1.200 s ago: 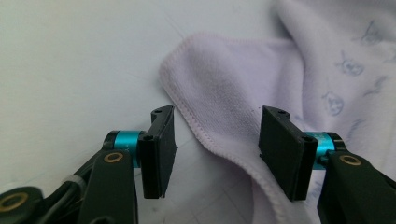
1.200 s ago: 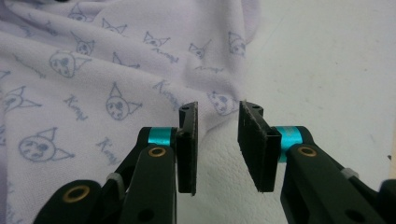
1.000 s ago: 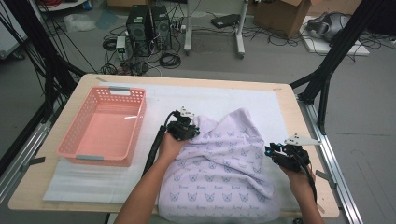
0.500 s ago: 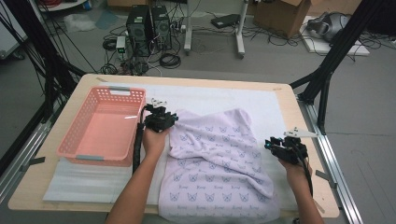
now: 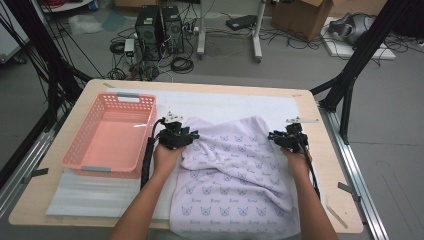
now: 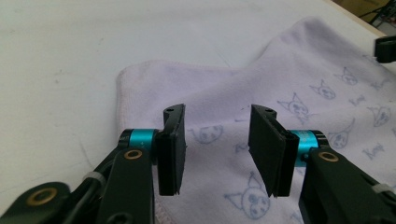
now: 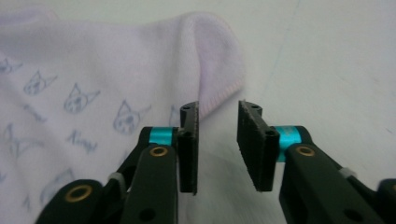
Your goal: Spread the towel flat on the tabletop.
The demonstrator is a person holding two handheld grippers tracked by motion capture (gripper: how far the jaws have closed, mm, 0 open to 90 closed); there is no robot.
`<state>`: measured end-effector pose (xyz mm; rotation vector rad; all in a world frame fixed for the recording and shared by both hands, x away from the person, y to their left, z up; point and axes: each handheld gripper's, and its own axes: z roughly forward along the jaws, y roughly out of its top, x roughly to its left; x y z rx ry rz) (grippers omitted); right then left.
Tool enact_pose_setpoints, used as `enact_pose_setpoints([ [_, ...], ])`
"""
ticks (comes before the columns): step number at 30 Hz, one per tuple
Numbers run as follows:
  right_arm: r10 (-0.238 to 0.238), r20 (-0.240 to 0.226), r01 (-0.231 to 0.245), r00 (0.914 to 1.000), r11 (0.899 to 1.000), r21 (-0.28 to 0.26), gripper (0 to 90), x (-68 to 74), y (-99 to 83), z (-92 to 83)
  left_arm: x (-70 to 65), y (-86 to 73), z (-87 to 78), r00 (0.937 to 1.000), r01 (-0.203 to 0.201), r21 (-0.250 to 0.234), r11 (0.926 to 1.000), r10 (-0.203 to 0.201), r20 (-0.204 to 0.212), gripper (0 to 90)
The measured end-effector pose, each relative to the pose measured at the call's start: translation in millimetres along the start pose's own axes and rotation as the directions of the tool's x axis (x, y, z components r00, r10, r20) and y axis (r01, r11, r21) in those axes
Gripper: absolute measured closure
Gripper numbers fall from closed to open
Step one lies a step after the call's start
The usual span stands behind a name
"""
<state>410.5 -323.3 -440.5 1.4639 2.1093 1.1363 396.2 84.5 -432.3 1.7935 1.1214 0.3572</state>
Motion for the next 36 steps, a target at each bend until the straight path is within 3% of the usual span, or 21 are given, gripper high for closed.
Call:
enact_pose_setpoints([
  [1,0.01,-0.018,-0.01,0.9998,1.0,0.013,65.8,0.5,3.9,10.3,-0.4,-0.1,0.4,1.0,0.0,0.003,1.0,0.0,0.005,54.2],
  [5,0.029,-0.049,-0.029,0.9984,1.0,0.012,65.1,3.4,8.9,22.7,-4.6,0.6,1.1,0.9996,-0.016,-0.002,0.9999,0.016,0.021,53.5],
  [7,-0.026,-0.042,0.028,0.9988,0.999,0.035,67.8,12.9,13.0,31.5,-5.8,0.6,1.0,0.9995,-0.023,0.001,0.9997,0.023,0.022,53.4],
  [10,-0.092,-0.032,0.094,0.9952,0.993,0.064,85.5,22.0,19.1,35.2,-5.1,0.1,0.8,0.9996,-0.022,0.014,0.9997,0.022,0.017,53.1],
  [12,-0.116,-0.015,0.117,0.9931,0.99,0.076,85.9,22.1,21.3,34.5,-5.0,0.2,-0.3,0.9997,-0.019,0.018,0.9997,0.019,0.014,53.2],
  [14,-0.179,0.081,0.171,0.9805,0.981,0.096,86.0,19.7,25.8,30.9,-5.3,0.7,-1.9,0.9995,-0.027,0.02,0.9994,0.027,0.014,53.2],
  [16,-0.214,0.179,0.2,0.9604,0.976,0.091,86.0,12.2,29.8,24.4,-6.9,0.9,-2.8,0.9995,-0.029,0.018,0.9994,0.029,0.016,53.1],
  [17,-0.215,0.228,0.202,0.9496,0.976,0.081,85.9,8.0,31.6,20.6,-8.1,0.9,-3.0,0.9994,-0.028,0.021,0.9994,0.027,0.019,53.0],
  [19,-0.228,0.323,0.215,0.9186,0.974,0.076,85.9,0.6,33.1,14.0,-9.9,1.0,-3.7,0.9991,-0.038,0.026,0.9989,0.038,0.019,52.3],
  [20,-0.218,0.353,0.207,0.9097,0.976,0.068,85.8,-2.8,33.1,11.4,-10.5,1.1,-4.1,0.999,-0.04,0.028,0.9988,0.04,0.022,52.0],
  [22,-0.156,0.341,0.152,0.927,0.988,0.039,82.4,-10.7,32.7,7.2,-11.9,0.7,-4.7,0.9987,-0.043,0.037,0.9984,0.042,0.03,50.7],
  [23,-0.141,0.341,0.141,0.9293,0.99,0.024,76.3,-13.0,32.2,5.8,-13.0,-0.2,-4.9,0.9988,-0.038,0.041,0.9984,0.037,0.033,49.7],
  [24,-0.083,0.302,0.095,0.9497,0.995,-0.026,72.0,-14.4,31.2,-0.7,-13.9,-2.8,-5.9,0.9986,-0.038,0.029,0.9988,0.037,0.037,48.7],
  [25,-0.083,0.302,0.095,0.9497,0.995,-0.026,72.0,-14.4,31.2,-0.7,-14.5,-6.5,-6.9,0.9987,-0.038,0.018,0.9991,0.037,0.034,48.7],
  [28,-0.074,0.25,0.096,0.9653,0.992,-0.076,69.4,-11.8,29.9,-14.6,-13.3,-17.6,-5.9,0.999,-0.033,0.053,0.998,0.032,0.03,46.8],
  [31,-0.113,0.198,0.131,0.9737,0.988,-0.081,68.6,-6.0,21.8,-33.9,-13.0,-26.6,-2.0,0.9988,-0.022,0.097,0.9951,0.017,0.046,44.9],
  [34,-0.12,0.168,0.133,0.9784,0.989,-0.068,66.8,-4.0,17.1,-43.6,-20.0,-28.3,0.4,0.9971,-0.071,0.112,0.9912,0.068,0.036,44.1],
  [35,-0.127,0.157,0.14,0.9795,0.987,-0.08,66.8,-2.8,13.6,-49.0,-22.8,-28.2,0.3,0.9941,-0.108,0.122,0.9866,0.108,0.01,45.3],
  [36,-0.128,0.147,0.142,0.9808,0.986,-0.086,66.8,-2.3,10.3,-53.7,-25.2,-28.2,-0.7,0.9846,-0.167,0.135,0.9767,0.172,-0.03,56.3],
])
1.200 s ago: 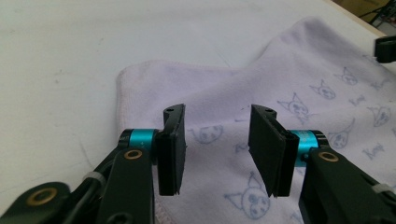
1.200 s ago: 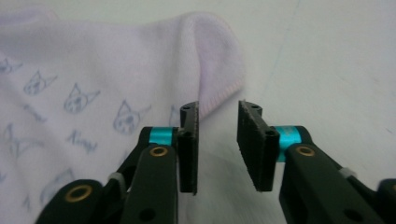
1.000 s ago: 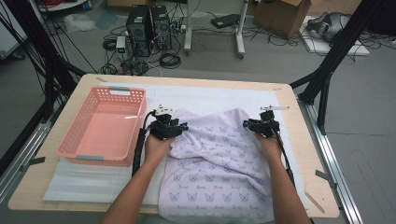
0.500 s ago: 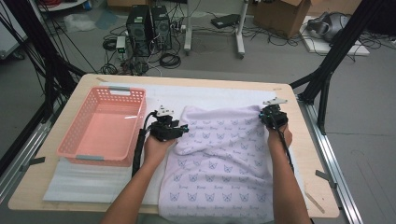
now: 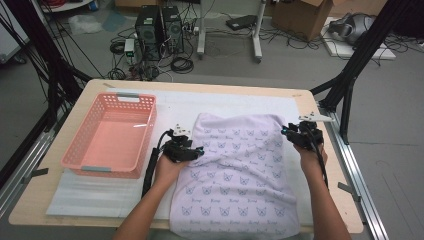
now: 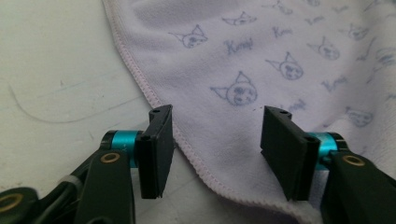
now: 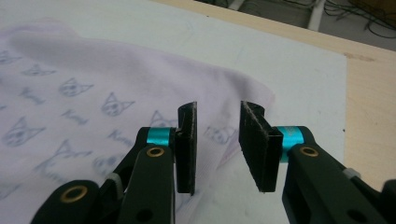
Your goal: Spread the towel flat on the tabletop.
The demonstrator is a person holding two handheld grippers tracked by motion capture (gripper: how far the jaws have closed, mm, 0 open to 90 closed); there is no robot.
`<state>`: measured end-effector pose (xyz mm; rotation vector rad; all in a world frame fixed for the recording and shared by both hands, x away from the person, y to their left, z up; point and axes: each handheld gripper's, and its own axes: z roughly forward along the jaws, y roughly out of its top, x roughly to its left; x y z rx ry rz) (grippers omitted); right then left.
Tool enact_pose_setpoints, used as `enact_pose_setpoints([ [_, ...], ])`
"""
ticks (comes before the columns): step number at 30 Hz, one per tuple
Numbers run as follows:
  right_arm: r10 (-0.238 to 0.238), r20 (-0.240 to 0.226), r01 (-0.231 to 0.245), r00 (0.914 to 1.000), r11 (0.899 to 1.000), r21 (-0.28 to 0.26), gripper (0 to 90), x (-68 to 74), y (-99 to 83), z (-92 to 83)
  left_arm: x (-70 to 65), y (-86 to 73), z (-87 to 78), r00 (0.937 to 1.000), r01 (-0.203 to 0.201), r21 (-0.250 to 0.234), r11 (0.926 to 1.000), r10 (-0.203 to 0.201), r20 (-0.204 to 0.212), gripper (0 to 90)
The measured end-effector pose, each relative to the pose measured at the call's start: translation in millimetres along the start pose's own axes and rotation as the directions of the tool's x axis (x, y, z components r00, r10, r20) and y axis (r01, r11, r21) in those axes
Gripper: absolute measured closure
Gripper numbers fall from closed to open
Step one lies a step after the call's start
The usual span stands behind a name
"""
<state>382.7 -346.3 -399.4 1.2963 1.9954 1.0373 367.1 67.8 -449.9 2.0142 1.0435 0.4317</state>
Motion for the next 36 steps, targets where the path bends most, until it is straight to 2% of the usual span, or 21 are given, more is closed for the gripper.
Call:
enact_pose_setpoints([
  [1,0.001,-0.006,-0.001,1.0,1.0,0.001,66.8,0.2,-2.6,-4.3,1.6,0.2,-1.0,0.9999,-0.005,-0.003,1.0,0.005,0.014,73.4],
  [2,-0.003,-0.013,0.003,0.9999,1.0,0.004,66.8,0.4,-5.4,-8.2,3.3,0.8,-1.0,0.9997,0.022,-0.004,0.9997,-0.022,0.003,83.3],
  [4,-0.002,-0.022,0.002,0.9997,1.0,0.006,66.6,0.6,-11.3,-14.8,8.1,1.2,-4.5,0.9922,0.038,-0.032,0.9988,-0.042,-0.118,87.0],
  [5,0.002,-0.03,-0.001,0.9996,1.0,0.008,66.4,0.6,-14.8,-17.5,14.5,0.5,-7.6,0.9851,0.076,-0.063,0.9951,-0.085,-0.15,88.7],
  [6,0.009,-0.039,-0.009,0.9992,1.0,0.018,65.9,1.1,-18.4,-19.8,21.4,-0.3,-10.4,0.9784,0.129,-0.091,0.9875,-0.141,-0.151,88.7],
  [7,0.008,-0.045,-0.007,0.999,1.0,0.025,65.7,1.6,-22.3,-21.6,26.1,-1.2,-12.5,0.9747,0.147,-0.104,0.9837,-0.162,-0.155,88.7],
  [9,0.01,-0.07,-0.006,0.9975,0.999,0.045,65.6,3.9,-33.4,-22.4,29.0,-2.5,-15.7,0.9722,0.121,-0.102,0.9873,-0.139,-0.188,88.7],
  [13,0.034,-0.091,-0.027,0.9953,0.996,0.082,66.0,5.5,-41.9,-12.3,29.3,-4.9,-17.4,0.9727,0.13,-0.116,0.9848,-0.149,-0.178,88.7],
  [17,0.068,-0.111,-0.056,0.9915,0.993,0.107,67.1,10.0,-44.7,5.1,31.7,-6.2,-16.9,0.9748,0.169,-0.124,0.9777,-0.185,-0.125,88.5],
  [20,0.117,-0.153,-0.1,0.9812,0.988,0.119,65.8,16.9,-43.3,17.5,33.5,-7.3,-18.3,0.9768,0.181,-0.125,0.9756,-0.193,-0.093,87.1],
  [22,0.1,-0.168,-0.081,0.9808,0.99,0.117,61.5,26.8,-41.2,23.9,33.2,-7.6,-17.9,0.9788,0.185,-0.114,0.9762,-0.193,-0.068,80.4],
  [24,0.042,-0.136,-0.025,0.9898,0.992,0.125,59.7,37.3,-38.2,28.6,31.5,-7.8,-16.4,0.9803,0.188,-0.105,0.9766,-0.193,-0.041,75.2],
  [25,0.038,-0.126,-0.022,0.9913,0.992,0.126,58.7,39.0,-37.0,29.8,29.7,-7.6,-15.5,0.9823,0.177,-0.095,0.9795,-0.182,-0.044,73.0],
  [27,0.099,-0.113,-0.083,0.9886,0.987,0.138,59.1,37.2,-35.2,33.3,27.3,-7.3,-13.8,0.9828,0.18,-0.085,0.9799,-0.183,-0.024,68.2],
  [28,0.113,-0.115,-0.096,0.9869,0.985,0.142,61.5,36.5,-34.9,33.7,26.1,-7.3,-12.7,0.9837,0.177,-0.08,0.981,-0.179,-0.019,67.6],
  [29,0.116,-0.113,-0.1,0.9867,0.985,0.144,74.2,35.8,-34.1,33.9,24.8,-7.4,-11.7,0.9847,0.172,-0.074,0.9823,-0.174,-0.017,67.6],
  [30,0.11,-0.145,-0.088,0.9832,0.985,0.149,85.5,35.2,-33.7,33.9,24.0,-7.7,-10.6,0.986,0.165,-0.066,0.9841,-0.166,-0.013,68.0],
  [32,0.065,-0.133,-0.044,0.989,0.986,0.159,87.0,35.4,-31.0,34.0,22.3,-7.5,-10.1,0.9889,0.147,-0.055,0.9876,-0.148,-0.017,76.4],
  [33,-0.005,-0.049,0.013,0.9988,0.986,0.168,87.3,33.1,-27.1,34.4,21.6,-7.3,-10.0,0.991,0.132,-0.056,0.9897,-0.133,-0.017,87.5],
  [34,-0.005,-0.049,0.013,0.9988,0.986,0.168,87.3,33.1,-27.1,34.4,20.7,-7.1,-10.2,0.993,0.114,-0.052,0.9921,-0.116,-0.024,87.5],
  [36,-0.054,0.034,0.047,0.998,0.983,0.178,87.6,27.2,-23.6,34.8,20.5,-7.2,-10.6,0.9941,0.1,-0.056,0.9934,-0.102,-0.037,89.6],
])
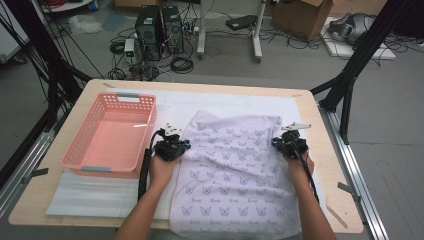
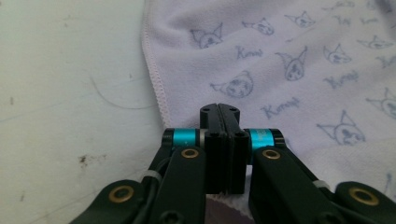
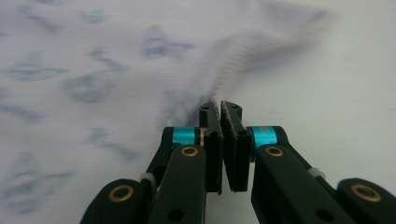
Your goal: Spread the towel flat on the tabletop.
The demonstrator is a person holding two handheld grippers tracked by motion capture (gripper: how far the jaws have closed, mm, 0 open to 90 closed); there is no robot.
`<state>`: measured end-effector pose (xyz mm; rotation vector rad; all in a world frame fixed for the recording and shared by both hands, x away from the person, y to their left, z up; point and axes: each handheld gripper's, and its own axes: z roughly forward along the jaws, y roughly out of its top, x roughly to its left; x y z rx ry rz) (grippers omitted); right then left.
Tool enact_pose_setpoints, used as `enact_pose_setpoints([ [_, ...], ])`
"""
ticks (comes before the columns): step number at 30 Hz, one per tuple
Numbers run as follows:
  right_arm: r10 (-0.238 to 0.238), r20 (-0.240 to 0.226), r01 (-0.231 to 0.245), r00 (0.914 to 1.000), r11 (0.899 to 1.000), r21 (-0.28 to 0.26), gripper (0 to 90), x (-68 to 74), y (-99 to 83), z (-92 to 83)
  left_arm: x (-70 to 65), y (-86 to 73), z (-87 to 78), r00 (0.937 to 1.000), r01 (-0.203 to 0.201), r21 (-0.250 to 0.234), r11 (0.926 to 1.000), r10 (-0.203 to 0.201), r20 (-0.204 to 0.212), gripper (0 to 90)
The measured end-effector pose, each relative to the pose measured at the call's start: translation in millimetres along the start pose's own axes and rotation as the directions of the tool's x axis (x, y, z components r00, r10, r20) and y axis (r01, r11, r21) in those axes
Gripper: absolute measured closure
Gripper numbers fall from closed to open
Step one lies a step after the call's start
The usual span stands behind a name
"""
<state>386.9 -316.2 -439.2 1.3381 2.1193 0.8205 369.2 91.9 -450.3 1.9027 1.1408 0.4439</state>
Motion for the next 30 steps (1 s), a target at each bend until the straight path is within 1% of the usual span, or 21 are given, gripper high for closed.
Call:
enact_pose_setpoints([
  [1,-0.019,0.044,0.019,0.9989,1.0,-0.006,87.8,-3.4,1.2,-0.7,0.6,0.1,-0.8,0.9999,-0.003,-0.001,1.0,0.003,-0.011,89.6],
  [2,-0.039,0.103,0.04,0.9939,0.999,-0.011,87.7,-6.3,2.1,-1.5,1.9,0.2,-1.5,0.9998,0.002,-0.006,1.0,-0.003,-0.018,89.7],
  [3,-0.052,0.146,0.055,0.9879,0.998,-0.015,87.5,-9.2,2.5,-2.3,3.2,0.3,-2.5,0.9995,0.009,-0.013,0.9999,-0.01,-0.03,89.7],
  [4,-0.042,0.18,0.048,0.9828,0.999,-0.025,86.6,-11.6,2.4,-3.3,4.6,0.4,-3.5,0.9992,0.021,-0.024,0.9995,-0.022,-0.033,89.6],
  [5,-0.018,0.18,0.025,0.9836,0.999,-0.039,82.8,-14.2,2.0,-4.1,6.4,0.6,-4.9,0.9989,0.037,-0.032,0.9988,-0.038,-0.029,88.8],
  [6,0.011,0.166,-0.003,0.9861,0.999,-0.048,78.0,-15.8,1.4,-4.4,8.0,0.9,-6.1,0.9981,0.06,-0.04,0.9974,-0.061,-0.012,81.5],
  [7,0.024,0.146,-0.017,0.9889,0.999,-0.051,76.3,-16.3,0.9,-5.3,8.8,1.2,-7.6,0.9971,0.076,-0.043,0.9962,-0.076,0.0,72.0],
  [8,0.018,0.136,-0.01,0.9905,0.998,-0.059,73.6,-15.9,0.1,-7.0,8.1,1.6,-9.5,0.9967,0.081,-0.046,0.9957,-0.081,0.001,64.9],
  [9,0.013,0.117,-0.005,0.9931,0.998,-0.07,72.4,-15.3,-0.7,-9.7,7.0,1.6,-11.5,0.9963,0.085,-0.054,0.9949,-0.084,0.018,59.8],
  [10,0.013,0.1,-0.005,0.9949,0.996,-0.086,70.3,-14.8,-1.5,-13.9,5.7,1.5,-14.2,0.9956,0.086,-0.057,0.9946,-0.084,0.041,58.1],
  [13,0.039,0.012,-0.036,0.9992,0.989,-0.147,65.5,-14.4,-5.0,-31.0,-1.6,-1.9,-25.1,0.993,0.079,-0.096,0.9922,-0.07,0.095,52.0],
  [14,0.041,-0.029,-0.046,0.9987,0.985,-0.164,63.8,-14.3,-7.2,-36.9,-3.6,-3.3,-28.2,0.9916,0.075,-0.098,0.9924,-0.063,0.113,50.7],
  [15,0.045,-0.069,-0.056,0.9966,0.984,-0.17,62.4,-13.5,-9.8,-43.1,-5.3,-3.5,-30.7,0.9892,0.069,-0.084,0.9941,-0.058,0.134,48.3],
  [16,0.033,-0.089,-0.048,0.9954,0.984,-0.171,61.6,-12.3,-12.4,-48.7,-7.2,-3.7,-33.2,0.9868,0.065,-0.073,0.9952,-0.053,0.153,45.6],
  [18,0.009,-0.129,-0.033,0.9916,0.982,-0.184,60.7,-8.9,-19.6,-61.2,-10.9,-5.9,-40.6,0.983,0.062,-0.088,0.9942,-0.046,0.178,44.6],
  [20,-0.003,-0.156,-0.027,0.9877,0.981,-0.19,58.1,-5.9,-28.1,-72.4,-13.6,-9.1,-47.1,0.9797,0.052,-0.103,0.9933,-0.031,0.198,43.8],
  [21,-0.004,-0.169,-0.028,0.9855,0.982,-0.189,56.8,-4.2,-32.8,-76.9,-15.2,-11.8,-49.3,0.9785,0.055,-0.106,0.9929,-0.032,0.203,43.7],
  [22,-0.011,-0.181,-0.023,0.9834,0.983,-0.183,55.8,-2.8,-37.4,-80.6,-16.1,-14.9,-50.7,0.9782,0.05,-0.102,0.9935,-0.029,0.206,43.3],
  [24,-0.016,-0.185,-0.016,0.9826,0.985,-0.171,54.6,0.5,-47.5,-86.4,-18.1,-22.0,-51.8,0.978,0.044,-0.09,0.995,-0.025,0.207,42.7],
  [28,-0.021,-0.209,-0.012,0.9777,0.988,-0.155,52.5,6.9,-66.4,-91.9,-19.7,-32.5,-51.5,0.9807,0.024,-0.058,0.998,-0.012,0.195,41.4],
  [30,-0.033,-0.21,0.004,0.9772,0.99,-0.139,51.2,9.4,-73.2,-94.1,-19.5,-37.2,-51.4,0.9804,0.027,-0.041,0.9988,-0.018,0.196,41.3],
])
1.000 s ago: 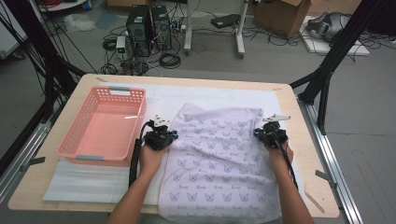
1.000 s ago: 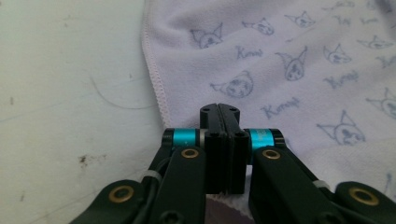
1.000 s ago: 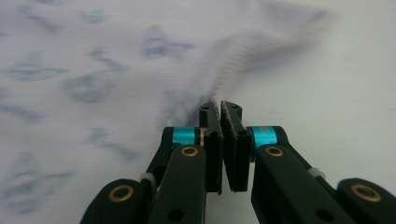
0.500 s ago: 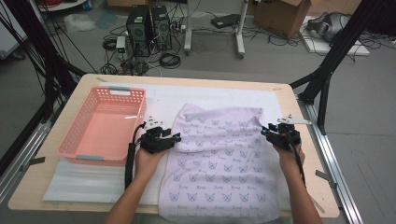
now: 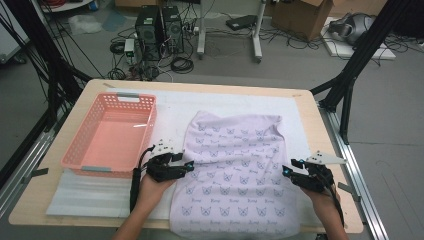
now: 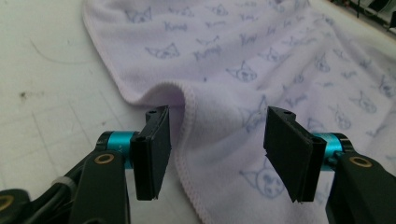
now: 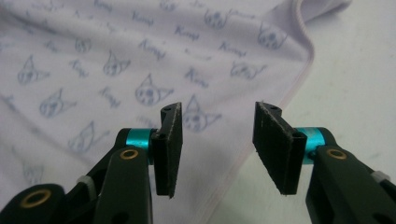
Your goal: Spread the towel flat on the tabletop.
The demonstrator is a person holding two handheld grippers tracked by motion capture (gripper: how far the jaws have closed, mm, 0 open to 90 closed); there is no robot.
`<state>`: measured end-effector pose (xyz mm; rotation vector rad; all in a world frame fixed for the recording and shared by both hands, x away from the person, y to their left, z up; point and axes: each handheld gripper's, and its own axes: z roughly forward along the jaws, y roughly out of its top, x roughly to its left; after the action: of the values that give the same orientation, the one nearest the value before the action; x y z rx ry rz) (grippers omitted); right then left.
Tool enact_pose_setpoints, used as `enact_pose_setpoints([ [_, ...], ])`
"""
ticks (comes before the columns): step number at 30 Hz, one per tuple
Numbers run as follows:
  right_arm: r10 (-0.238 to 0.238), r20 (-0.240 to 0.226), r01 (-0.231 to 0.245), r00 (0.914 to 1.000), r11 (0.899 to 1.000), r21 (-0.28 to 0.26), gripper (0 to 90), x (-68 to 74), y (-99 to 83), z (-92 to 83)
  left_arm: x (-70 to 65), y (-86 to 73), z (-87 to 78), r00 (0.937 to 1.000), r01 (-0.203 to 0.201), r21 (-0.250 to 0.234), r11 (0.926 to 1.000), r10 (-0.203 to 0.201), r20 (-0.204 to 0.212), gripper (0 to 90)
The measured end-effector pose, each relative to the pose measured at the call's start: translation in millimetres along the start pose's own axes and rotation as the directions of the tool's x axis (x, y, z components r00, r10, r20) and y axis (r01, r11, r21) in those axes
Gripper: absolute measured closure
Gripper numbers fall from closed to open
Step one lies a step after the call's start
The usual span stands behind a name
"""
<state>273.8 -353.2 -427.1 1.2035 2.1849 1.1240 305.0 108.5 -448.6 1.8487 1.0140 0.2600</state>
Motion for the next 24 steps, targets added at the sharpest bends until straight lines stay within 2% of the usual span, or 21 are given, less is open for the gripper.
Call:
enact_pose_setpoints([
  [2,-0.002,-0.001,0.002,1.0,1.0,0.006,49.2,0.8,-4.6,-2.9,-0.5,-3.3,0.7,1.0,0.01,0.014,0.9998,-0.01,-0.001,41.2],
  [5,0.03,-0.026,-0.03,0.9992,0.999,0.012,47.5,-1.3,-9.9,-5.9,-4.9,-3.2,3.3,0.9997,-0.02,0.044,0.9989,0.021,-0.015,41.5],
  [7,0.023,-0.033,-0.021,0.9992,0.999,0.033,47.7,-0.6,-13.3,-3.9,-8.6,-3.1,6.7,0.9984,-0.042,0.084,0.9956,0.045,-0.033,45.1],
  [8,0.014,-0.027,-0.013,0.9995,0.999,0.046,48.0,-0.5,-15.2,-1.3,-10.7,-3.0,7.5,0.9964,-0.057,0.09,0.9943,0.062,-0.057,50.4],
  [9,0.011,-0.027,-0.01,0.9996,0.998,0.058,48.6,-0.6,-16.9,2.0,-11.8,-3.1,7.8,0.9954,-0.064,0.093,0.9936,0.07,-0.065,60.2],
  [10,0.018,-0.024,-0.016,0.9995,0.997,0.078,50.1,0.2,-18.7,5.5,-12.2,-3.1,8.6,0.9951,-0.075,0.099,0.9923,0.081,-0.058,75.5],
  [11,0.015,-0.015,-0.014,0.9998,0.996,0.092,51.9,0.9,-20.3,9.8,-13.4,-2.8,8.9,0.9938,-0.08,0.098,0.9919,0.087,-0.069,80.1],
  [12,0.01,0.003,-0.011,0.9999,0.997,0.074,58.0,2.3,-20.6,10.4,-13.9,-3.0,9.0,0.9929,-0.088,0.102,0.991,0.095,-0.071,82.5],
  [13,0.021,0.001,-0.02,0.9998,0.997,0.077,69.8,1.5,-18.8,11.7,-14.2,-2.5,9.3,0.9928,-0.084,0.1,0.9914,0.092,-0.076,83.4],
  [14,0.025,-0.003,-0.024,0.9997,0.996,0.085,85.7,-0.2,-16.2,12.9,-13.1,-1.6,9.6,0.9934,-0.072,0.097,0.9927,0.08,-0.081,84.0],
  [16,0.021,0.003,-0.021,0.9998,0.995,0.095,86.3,-2.7,-9.9,19.5,-7.4,0.3,10.3,0.9946,-0.012,0.059,0.9982,0.018,-0.102,84.2],
  [19,0.002,0.06,-0.006,0.9982,0.997,0.082,86.8,-4.5,-2.2,30.8,1.3,1.6,9.5,0.9918,0.054,0.025,0.9982,-0.051,-0.117,84.3],
  [21,0.007,0.083,-0.012,0.9965,0.998,0.067,86.9,-7.5,1.8,38.8,3.3,2.3,9.1,0.9887,0.064,0.006,0.9979,-0.063,-0.136,84.3],
  [24,-0.015,0.138,0.005,0.9903,0.997,0.077,87.1,-10.3,9.4,46.8,7.1,4.4,10.0,0.9839,0.072,-0.009,0.9973,-0.073,-0.163,84.3],
])
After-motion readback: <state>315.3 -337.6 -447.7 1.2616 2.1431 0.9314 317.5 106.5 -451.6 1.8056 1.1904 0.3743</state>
